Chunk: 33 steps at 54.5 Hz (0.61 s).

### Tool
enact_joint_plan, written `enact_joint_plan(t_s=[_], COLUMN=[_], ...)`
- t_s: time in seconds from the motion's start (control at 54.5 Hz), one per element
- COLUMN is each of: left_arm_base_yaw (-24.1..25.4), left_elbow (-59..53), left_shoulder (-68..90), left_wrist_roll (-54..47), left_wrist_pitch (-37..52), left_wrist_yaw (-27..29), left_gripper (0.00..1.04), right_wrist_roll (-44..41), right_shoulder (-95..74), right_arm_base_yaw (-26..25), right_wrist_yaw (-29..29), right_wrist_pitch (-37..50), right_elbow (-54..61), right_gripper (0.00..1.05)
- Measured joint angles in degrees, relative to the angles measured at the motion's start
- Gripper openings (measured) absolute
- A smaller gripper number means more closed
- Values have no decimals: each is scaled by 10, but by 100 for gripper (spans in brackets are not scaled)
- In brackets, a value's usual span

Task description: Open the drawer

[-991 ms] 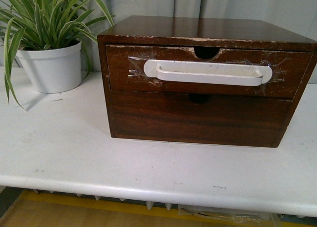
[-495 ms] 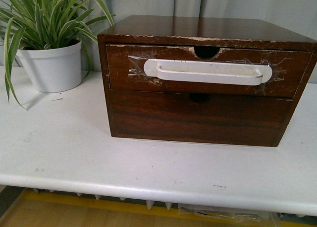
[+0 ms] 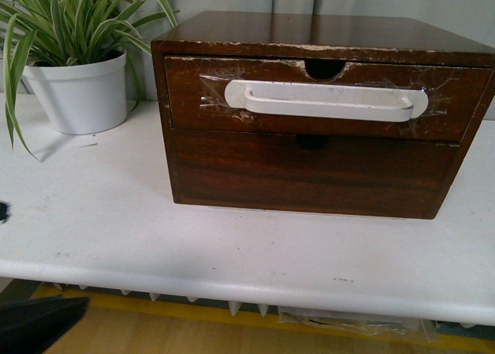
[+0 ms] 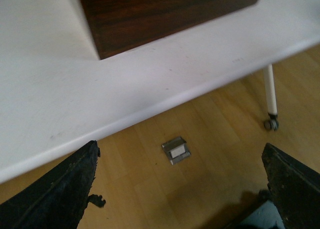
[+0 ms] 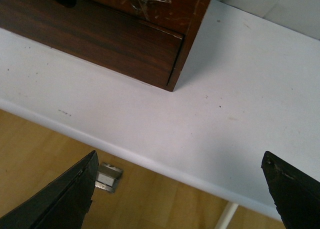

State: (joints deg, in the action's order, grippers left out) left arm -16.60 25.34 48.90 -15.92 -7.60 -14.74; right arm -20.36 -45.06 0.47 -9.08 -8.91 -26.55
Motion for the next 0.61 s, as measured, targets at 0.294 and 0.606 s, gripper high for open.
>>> enact_joint_plan(t_s=[0.294, 0.606], left_arm_base_yaw=[-54, -88], left_elbow=[202, 358], left_shoulder=[197, 339], left_wrist_roll=[-198, -273], left_wrist_pitch=[-60, -118], left_wrist_yaw=[-47, -51], left_gripper=[99, 99], right_wrist_roll=[-140, -243], right_shoulder=[-160, -248], right_arm_base_yaw=[46, 66], right_wrist_yaw=[-14, -49], right_wrist_pitch=[-59, -136], right_elbow=[-152, -251], right_gripper=[96, 96])
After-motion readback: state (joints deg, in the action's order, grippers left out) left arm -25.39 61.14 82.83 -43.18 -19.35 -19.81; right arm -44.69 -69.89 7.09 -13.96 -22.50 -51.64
